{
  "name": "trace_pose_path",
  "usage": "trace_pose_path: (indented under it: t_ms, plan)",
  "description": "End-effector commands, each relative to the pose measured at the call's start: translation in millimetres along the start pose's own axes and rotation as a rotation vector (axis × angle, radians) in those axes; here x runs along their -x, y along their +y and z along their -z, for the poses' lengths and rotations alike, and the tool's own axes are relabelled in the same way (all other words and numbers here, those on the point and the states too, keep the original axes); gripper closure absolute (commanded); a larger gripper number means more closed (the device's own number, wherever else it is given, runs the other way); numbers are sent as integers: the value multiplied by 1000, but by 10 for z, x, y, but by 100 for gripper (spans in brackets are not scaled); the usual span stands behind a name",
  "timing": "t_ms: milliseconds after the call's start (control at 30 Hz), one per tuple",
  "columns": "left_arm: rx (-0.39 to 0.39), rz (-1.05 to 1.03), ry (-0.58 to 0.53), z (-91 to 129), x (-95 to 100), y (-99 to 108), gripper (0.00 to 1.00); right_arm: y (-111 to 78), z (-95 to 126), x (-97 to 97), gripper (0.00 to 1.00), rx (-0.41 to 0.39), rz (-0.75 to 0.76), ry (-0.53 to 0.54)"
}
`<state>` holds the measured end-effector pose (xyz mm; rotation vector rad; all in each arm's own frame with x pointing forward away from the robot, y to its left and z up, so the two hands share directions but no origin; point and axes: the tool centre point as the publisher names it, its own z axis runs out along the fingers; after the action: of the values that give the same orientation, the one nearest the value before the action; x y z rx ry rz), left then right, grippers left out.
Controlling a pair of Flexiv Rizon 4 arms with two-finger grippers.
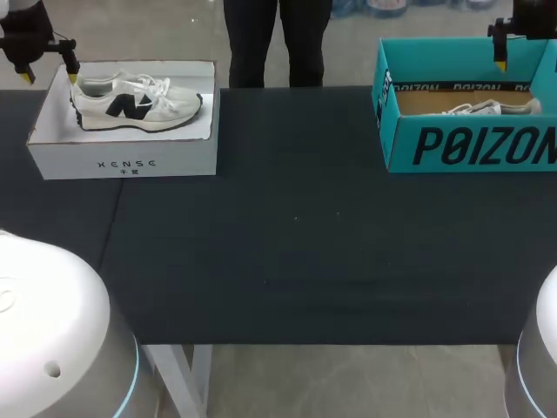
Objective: Take the shoe out of the shoebox, open the shoe tongue, remove and reinsert the insole, then place the shoe into the shoebox
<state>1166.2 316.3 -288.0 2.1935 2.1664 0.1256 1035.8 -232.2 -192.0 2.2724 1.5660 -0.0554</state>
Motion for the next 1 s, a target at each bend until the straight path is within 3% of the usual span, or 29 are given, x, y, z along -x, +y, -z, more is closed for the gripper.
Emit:
trace_pose_path:
  t_ms: [33,333,1000]
  plan:
    - [-70,1,-6,-138,-3,560,0,-5,0,2,0,2,-1,0]
    - [-87,14,-6,-359,48,686,0,-5,0,2,0,2,-1,0]
    - [-111,26,13,-627,64,641,0,-5,0,2,0,2,-1,0]
